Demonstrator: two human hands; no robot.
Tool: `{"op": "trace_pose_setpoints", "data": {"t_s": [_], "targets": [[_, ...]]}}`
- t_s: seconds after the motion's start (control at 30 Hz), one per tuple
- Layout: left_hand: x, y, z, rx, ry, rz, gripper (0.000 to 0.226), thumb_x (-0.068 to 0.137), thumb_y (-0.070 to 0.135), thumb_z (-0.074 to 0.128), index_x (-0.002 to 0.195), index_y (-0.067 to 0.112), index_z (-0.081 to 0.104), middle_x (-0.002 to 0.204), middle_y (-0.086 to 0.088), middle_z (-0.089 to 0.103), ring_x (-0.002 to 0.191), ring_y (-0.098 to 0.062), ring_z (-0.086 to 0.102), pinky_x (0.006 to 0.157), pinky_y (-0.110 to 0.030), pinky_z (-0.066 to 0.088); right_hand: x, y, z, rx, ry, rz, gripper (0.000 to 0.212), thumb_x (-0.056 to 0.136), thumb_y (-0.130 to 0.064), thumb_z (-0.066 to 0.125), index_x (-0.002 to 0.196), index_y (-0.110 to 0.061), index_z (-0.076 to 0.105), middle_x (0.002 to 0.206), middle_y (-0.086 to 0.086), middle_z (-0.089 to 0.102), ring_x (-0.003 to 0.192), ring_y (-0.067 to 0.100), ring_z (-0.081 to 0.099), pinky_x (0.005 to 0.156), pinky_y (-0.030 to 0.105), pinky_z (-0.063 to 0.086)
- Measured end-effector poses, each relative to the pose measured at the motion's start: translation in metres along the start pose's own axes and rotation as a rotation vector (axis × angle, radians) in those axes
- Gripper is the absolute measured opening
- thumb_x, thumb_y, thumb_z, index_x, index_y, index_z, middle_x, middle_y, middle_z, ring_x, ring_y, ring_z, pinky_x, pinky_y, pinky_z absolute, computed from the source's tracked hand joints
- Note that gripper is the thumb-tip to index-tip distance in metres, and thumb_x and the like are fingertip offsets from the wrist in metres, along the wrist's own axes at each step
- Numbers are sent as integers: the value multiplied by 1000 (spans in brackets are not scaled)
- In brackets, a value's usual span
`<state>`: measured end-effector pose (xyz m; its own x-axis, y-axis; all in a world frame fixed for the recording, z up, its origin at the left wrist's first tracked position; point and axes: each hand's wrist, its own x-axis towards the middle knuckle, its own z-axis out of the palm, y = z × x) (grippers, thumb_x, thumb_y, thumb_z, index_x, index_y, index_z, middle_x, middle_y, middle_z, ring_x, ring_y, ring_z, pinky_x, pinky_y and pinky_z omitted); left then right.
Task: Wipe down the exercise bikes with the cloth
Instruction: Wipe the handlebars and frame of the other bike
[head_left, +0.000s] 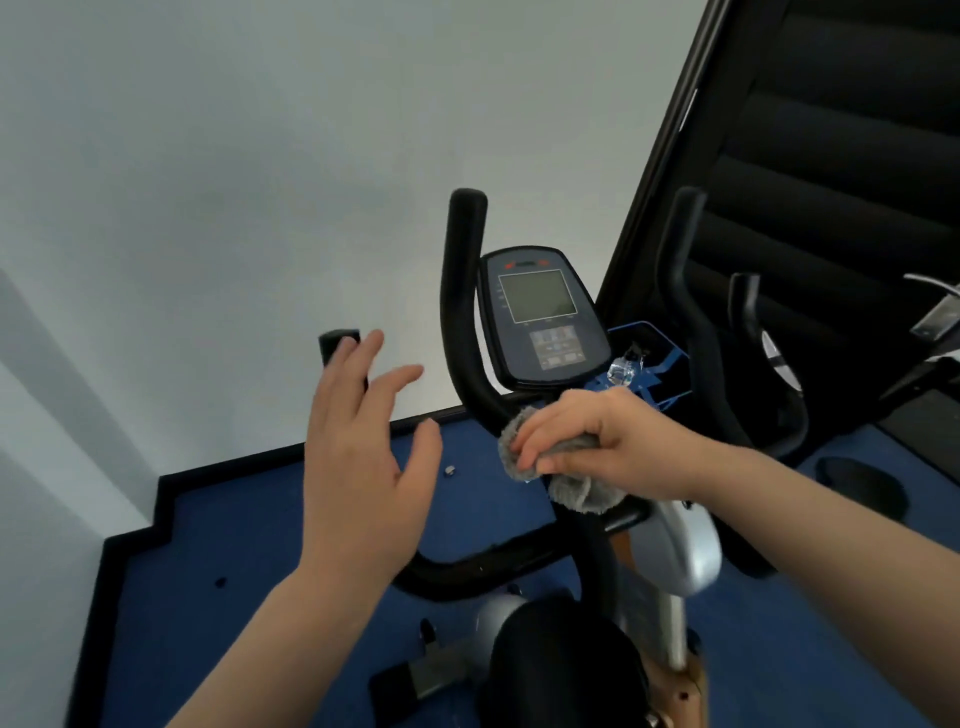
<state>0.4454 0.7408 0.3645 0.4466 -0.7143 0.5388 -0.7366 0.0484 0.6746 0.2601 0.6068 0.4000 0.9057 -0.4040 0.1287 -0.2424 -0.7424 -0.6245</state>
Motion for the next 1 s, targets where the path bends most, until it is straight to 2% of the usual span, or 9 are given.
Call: {"op": "trace_pose_setpoints", "data": {"t_s": [0.13,0.27,0.37,0.47,0.57,0.67,0.73,0.87,1.0], "targets": [[-34,31,15,-104,-86,30,32,86,19,55,118,21,61,141,10,44,137,-4,31,111,-18,23,-44,9,13,217,104,131,16,79,-11,74,92,-19,77,100,-6,75,103,6,66,96,31,50],[-60,51,28,-186,-146,-99,25,91,18,55,112,29,64,125,20,54,121,8,42,95,0,26,-82,5,43,422,266,214,17,78,-7,74,92,-16,78,99,-5,76,102,8,67,93,23,51],[-74,57,32,-130,-202,-147,27,90,19,56,113,33,62,120,26,54,117,15,39,89,4,25,-111,1,57,528,294,266,18,74,-16,74,91,-14,78,100,-8,75,101,6,67,87,14,48],[-84,61,28,-66,-245,-187,30,89,32,51,117,42,54,115,38,49,111,23,36,83,1,30,-137,1,69,689,272,347,23,71,-17,73,92,-11,78,101,-1,76,103,11,67,89,17,49],[-97,67,29,77,-345,-148,39,90,41,46,129,40,47,121,37,42,117,18,34,96,-8,27,-144,-8,65,854,199,431,21,71,-12,74,92,-11,78,98,6,76,97,17,70,82,22,53],[-100,70,31,156,-324,-155,41,92,40,45,133,35,46,125,27,43,125,2,38,102,-17,26,-130,-9,38,574,495,328,22,78,-9,72,88,-28,78,89,-10,76,85,3,70,72,12,51],[-99,71,32,164,-305,-182,39,93,37,46,131,31,48,127,21,50,122,-1,42,100,-18,28,-110,-7,27,318,672,367,22,85,-15,67,92,-34,74,90,-17,73,87,-4,65,78,13,50],[-101,72,32,209,-298,-194,38,93,38,46,130,30,50,124,19,53,118,-2,45,94,-18,29,-80,-3,64,-100,522,482,23,96,-19,46,103,-19,68,104,-4,67,99,12,58,91,28,44],[-102,73,32,209,-281,-212,37,92,38,46,128,31,51,113,25,48,108,4,41,91,-18,29,-102,-1,66,-54,525,351,30,93,-10,51,118,-16,66,118,-6,64,110,7,54,99,22,41]]}}
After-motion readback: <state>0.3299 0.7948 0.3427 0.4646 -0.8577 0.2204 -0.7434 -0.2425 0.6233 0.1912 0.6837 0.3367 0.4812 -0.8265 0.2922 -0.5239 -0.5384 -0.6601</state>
